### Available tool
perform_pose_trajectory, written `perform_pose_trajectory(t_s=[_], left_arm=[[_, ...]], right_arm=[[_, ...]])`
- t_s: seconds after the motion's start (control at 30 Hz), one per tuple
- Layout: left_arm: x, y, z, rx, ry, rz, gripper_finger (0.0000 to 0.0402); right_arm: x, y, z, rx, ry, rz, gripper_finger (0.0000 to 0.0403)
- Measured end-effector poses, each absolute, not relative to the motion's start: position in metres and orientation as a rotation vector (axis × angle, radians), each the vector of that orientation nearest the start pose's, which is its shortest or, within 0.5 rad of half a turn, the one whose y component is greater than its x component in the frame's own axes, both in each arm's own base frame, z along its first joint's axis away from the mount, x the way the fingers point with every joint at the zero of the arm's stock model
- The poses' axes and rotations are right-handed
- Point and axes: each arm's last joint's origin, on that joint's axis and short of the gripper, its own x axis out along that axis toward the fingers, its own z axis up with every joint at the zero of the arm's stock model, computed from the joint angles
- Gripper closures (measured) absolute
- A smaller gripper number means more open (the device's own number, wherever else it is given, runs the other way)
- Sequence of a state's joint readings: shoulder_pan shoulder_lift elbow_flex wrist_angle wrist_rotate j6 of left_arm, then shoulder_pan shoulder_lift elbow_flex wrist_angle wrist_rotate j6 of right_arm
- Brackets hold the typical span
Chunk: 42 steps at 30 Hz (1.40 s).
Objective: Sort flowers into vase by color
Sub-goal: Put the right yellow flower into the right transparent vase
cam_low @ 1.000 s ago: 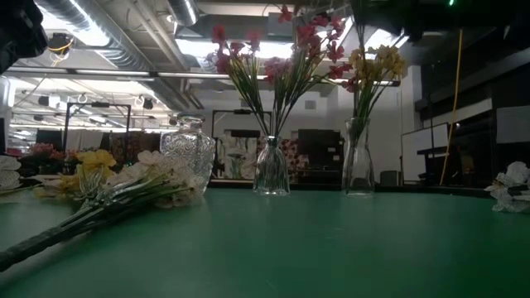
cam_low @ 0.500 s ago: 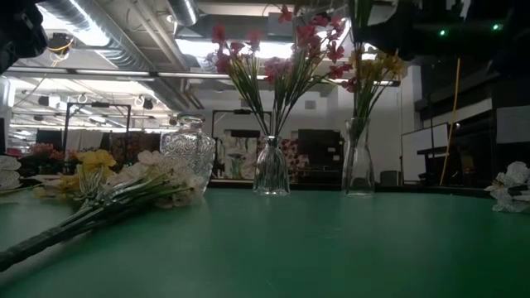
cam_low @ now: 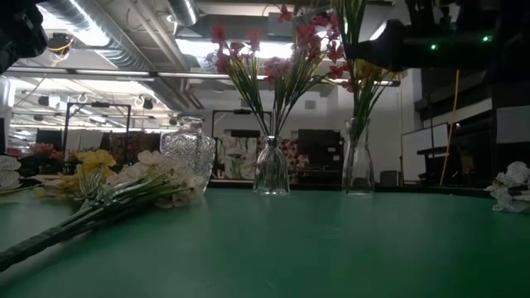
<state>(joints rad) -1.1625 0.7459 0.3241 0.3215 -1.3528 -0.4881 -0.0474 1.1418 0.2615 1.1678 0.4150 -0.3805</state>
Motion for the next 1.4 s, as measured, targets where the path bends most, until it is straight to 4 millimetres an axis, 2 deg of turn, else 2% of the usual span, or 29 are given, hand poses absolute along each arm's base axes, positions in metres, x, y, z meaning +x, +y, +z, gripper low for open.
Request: perform_pose_trajectory(t_s=[0.33,0.53,1.0,1.4], left_arm=[[0.085,-0.124,0.23,-0.391,-0.022,0.211,0.0249],[0.084,-0.124,0.23,-0.39,-0.025,0.223,0.0249],[0.084,-0.123,0.23,-0.39,-0.034,0.252,0.0249],[0.084,-0.122,0.23,-0.389,-0.037,0.262,0.0249]], right_arm=[[0.186,-0.035,0.213,-0.29,-0.289,-0.541,0.0382],[0.178,-0.034,0.205,-0.256,-0.314,-0.504,0.0381],[0.179,-0.033,0.205,-0.248,-0.32,-0.479,0.038],[0.188,-0.035,0.19,-0.236,-0.27,-0.478,0.038]])
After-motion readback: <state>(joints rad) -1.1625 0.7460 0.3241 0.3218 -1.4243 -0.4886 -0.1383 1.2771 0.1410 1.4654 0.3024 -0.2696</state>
